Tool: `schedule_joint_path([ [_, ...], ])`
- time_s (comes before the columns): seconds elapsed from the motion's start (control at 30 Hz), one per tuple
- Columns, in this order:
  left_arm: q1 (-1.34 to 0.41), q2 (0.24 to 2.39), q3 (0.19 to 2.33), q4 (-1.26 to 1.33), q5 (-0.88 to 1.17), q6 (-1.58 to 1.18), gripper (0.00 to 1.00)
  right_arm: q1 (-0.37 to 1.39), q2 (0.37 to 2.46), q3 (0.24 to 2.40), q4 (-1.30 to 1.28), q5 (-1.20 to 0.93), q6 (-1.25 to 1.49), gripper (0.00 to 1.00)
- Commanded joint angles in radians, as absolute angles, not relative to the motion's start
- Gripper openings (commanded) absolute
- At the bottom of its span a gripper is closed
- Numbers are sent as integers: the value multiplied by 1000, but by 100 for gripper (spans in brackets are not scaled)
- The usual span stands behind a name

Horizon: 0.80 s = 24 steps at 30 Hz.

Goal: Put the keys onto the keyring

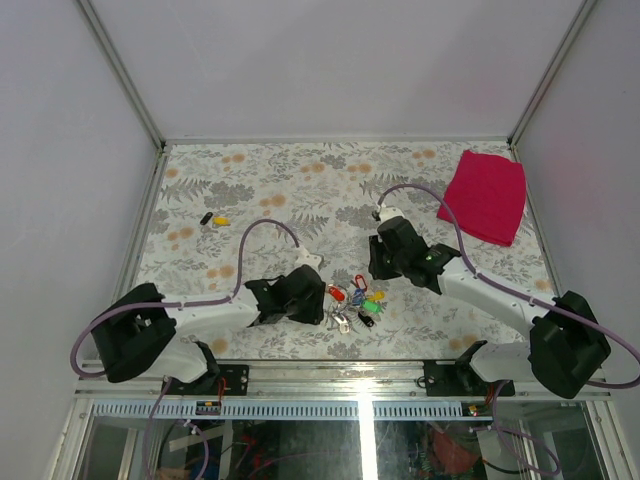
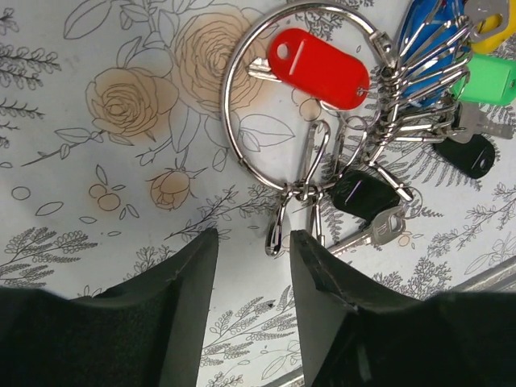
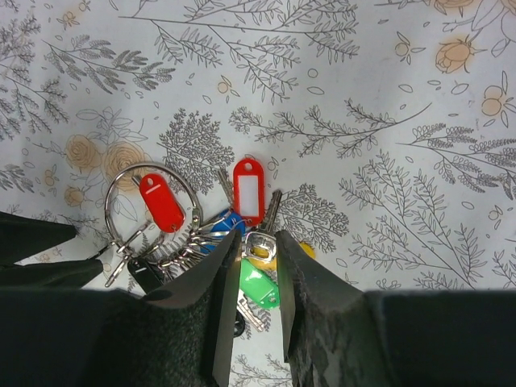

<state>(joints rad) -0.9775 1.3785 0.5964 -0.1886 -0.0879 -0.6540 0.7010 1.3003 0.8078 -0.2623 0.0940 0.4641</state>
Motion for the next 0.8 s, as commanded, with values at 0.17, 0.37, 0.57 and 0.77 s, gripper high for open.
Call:
schedule_joint_path([
  [0.17,-1008,1429,626,-210,-164,-630,40,695,1254,801,-267,100,472,31],
  [0.37,-1016,1450,645,-215,-173,-611,33,695,1265,808,-271,88,469,31],
  [0.57,-1056,1456,637,-217,-167,-623,30,695,1266,801,-272,86,469,31],
  [0.77,-1080,1478,638,-223,-168,-626,20,695,1271,795,-268,82,471,30],
])
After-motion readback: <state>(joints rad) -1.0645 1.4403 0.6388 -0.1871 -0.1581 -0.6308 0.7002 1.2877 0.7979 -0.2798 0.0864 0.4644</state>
